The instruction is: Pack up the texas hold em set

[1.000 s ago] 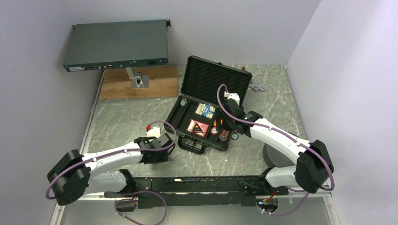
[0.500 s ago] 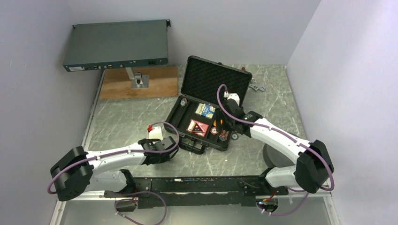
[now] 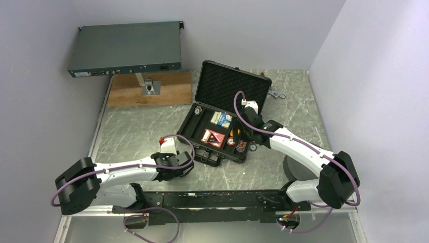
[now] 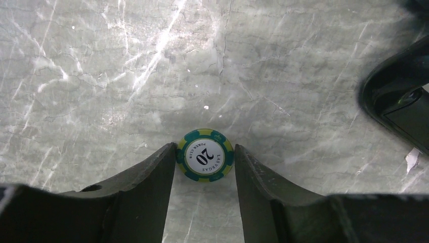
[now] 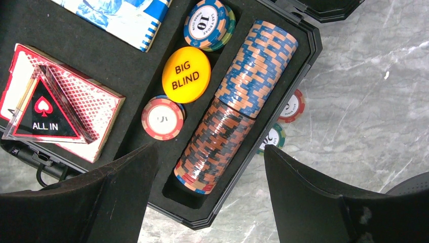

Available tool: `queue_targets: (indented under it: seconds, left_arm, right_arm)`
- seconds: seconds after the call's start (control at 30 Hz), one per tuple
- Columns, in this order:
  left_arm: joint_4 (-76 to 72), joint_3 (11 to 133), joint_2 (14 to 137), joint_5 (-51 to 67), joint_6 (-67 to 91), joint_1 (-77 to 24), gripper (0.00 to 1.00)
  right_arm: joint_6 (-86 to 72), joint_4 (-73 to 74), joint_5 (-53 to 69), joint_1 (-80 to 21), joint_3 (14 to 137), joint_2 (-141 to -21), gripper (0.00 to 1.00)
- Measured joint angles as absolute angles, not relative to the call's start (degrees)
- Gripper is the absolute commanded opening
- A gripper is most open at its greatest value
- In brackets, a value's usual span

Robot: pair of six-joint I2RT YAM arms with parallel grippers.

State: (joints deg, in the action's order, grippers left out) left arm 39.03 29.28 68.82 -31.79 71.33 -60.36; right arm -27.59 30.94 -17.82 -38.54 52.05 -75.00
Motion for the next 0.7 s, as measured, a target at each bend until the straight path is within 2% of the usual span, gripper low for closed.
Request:
queue_targets:
  seconds: [0.17,0.3,0.7]
  left_arm:
    - [39.6,31.0,71.7,-33.3,73.3,-62.2,0.38]
    - [39.8,31.9,73.3,-34.3,73.2,-63.3,0.32]
    - [41.7,35.0,75.0,-33.5,72.6,-64.8,0.32]
  right_arm:
    - [-27.6,30.9,-17.7,-38.5,52.1,-75.0,0.79]
    - [-27.6,30.9,-17.6,-38.5,52.1,-75.0,0.79]
    - [-27.5,30.9,-17.6,-38.5,52.1,-75.0,0.79]
